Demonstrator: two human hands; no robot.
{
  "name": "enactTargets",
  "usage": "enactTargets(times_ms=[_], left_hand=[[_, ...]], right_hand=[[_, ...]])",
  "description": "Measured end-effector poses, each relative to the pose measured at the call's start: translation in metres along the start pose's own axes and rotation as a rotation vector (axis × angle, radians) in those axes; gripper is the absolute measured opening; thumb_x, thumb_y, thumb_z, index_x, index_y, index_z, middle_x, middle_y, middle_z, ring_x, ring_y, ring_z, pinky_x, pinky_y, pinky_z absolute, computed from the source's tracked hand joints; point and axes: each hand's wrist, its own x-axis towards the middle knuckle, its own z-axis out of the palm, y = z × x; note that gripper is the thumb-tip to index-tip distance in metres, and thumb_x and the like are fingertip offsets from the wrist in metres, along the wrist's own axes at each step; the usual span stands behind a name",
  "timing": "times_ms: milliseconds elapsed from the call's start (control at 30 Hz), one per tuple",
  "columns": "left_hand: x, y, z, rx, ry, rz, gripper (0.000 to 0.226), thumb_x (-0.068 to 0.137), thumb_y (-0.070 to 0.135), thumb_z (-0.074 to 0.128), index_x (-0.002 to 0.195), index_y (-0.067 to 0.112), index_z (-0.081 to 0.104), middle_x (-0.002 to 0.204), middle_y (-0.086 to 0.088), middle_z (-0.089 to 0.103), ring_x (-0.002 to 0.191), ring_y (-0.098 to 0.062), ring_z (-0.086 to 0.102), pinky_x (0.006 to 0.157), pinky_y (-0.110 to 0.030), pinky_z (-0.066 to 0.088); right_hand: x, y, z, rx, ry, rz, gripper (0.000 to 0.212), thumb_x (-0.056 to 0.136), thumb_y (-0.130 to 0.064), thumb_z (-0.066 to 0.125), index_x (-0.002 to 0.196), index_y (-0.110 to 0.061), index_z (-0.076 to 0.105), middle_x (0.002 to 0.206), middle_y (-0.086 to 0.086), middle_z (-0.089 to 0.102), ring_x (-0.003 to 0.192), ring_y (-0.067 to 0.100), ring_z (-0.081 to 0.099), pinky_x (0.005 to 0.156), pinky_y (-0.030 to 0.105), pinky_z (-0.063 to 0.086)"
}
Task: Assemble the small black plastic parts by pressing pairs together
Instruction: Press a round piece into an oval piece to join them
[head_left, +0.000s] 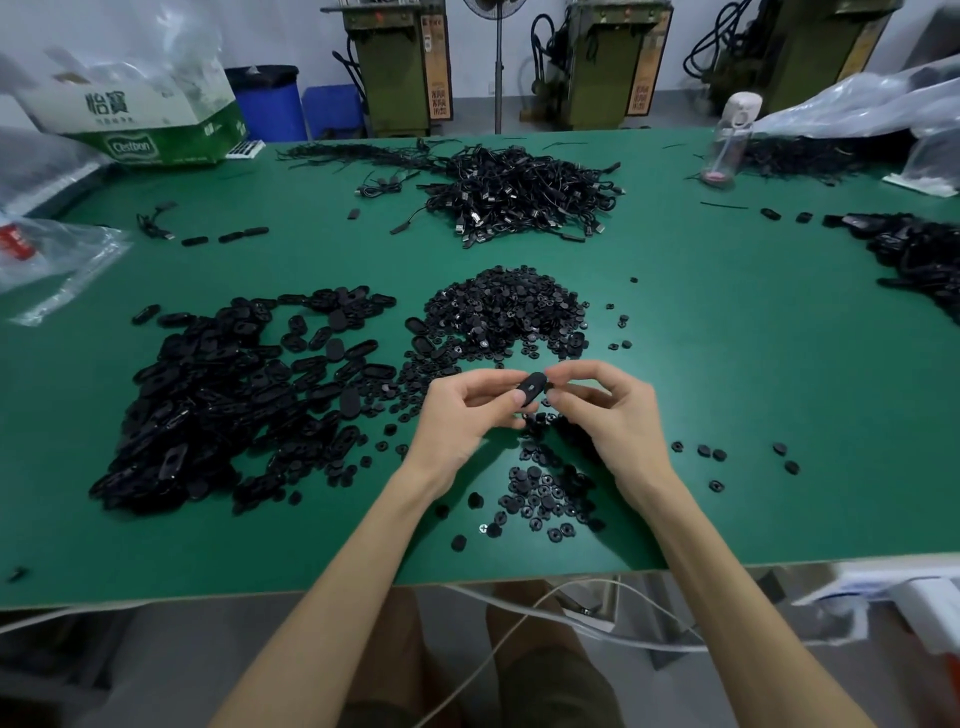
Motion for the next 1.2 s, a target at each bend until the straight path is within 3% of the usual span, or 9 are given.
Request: enactTargets(times_ms=[267, 633, 833, 1200], left_hand=[[-0.0012, 0.0007, 0.001, 0.004, -0.018, -0.01, 0.024, 0.09, 0.003, 0.076, 0.114, 0.001, 0.075, 0.098, -0.014, 0.08, 0.092, -0.031, 0.078, 0.075, -0.032, 0.064], [-0.0003, 0.0027, -0.001, -0.062, -0.024, -0.011, 0.023, 0.088, 0.01, 0.079, 0.109, 0.005, 0.077, 0.099, -0.016, 0.079, 0.091, -0.034, 0.077, 0.077, -0.031, 0.063], [0.0004, 0.0012, -0.0008, -0.057, -0.022, -0.01, 0.022, 0.087, 0.011, 0.08, 0.108, 0.006, 0.077, 0.097, -0.016, 0.079, 0.089, -0.032, 0.078, 0.078, -0.032, 0.063], [0.0012, -0.0011, -0.001, -0.057, 0.011, 0.001, 0.022, 0.088, 0.012, 0.079, 0.109, 0.004, 0.076, 0.097, -0.015, 0.079, 0.087, -0.03, 0.077, 0.078, -0.03, 0.063]], right_hand=[[0.003, 0.0029, 0.0019, -0.05, 0.004, -0.039, 0.018, 0.086, 0.0, 0.078, 0.096, -0.015, 0.078, 0.093, -0.001, 0.079, 0.086, 0.014, 0.073, 0.081, 0.022, 0.056], [0.0008, -0.0001, -0.0015, 0.106, 0.02, 0.019, 0.016, 0.089, -0.007, 0.077, 0.095, -0.022, 0.081, 0.092, 0.006, 0.079, 0.082, 0.015, 0.069, 0.066, 0.019, 0.052], [0.0007, 0.0019, -0.0019, 0.067, 0.033, 0.008, 0.01, 0.093, -0.009, 0.074, 0.097, -0.016, 0.078, 0.088, 0.002, 0.078, 0.076, 0.007, 0.066, 0.065, 0.016, 0.05], [0.0011, 0.0018, -0.0026, 0.133, 0.021, 0.035, 0.014, 0.093, -0.015, 0.075, 0.106, -0.021, 0.079, 0.094, 0.005, 0.08, 0.075, 0.012, 0.069, 0.062, 0.018, 0.05]])
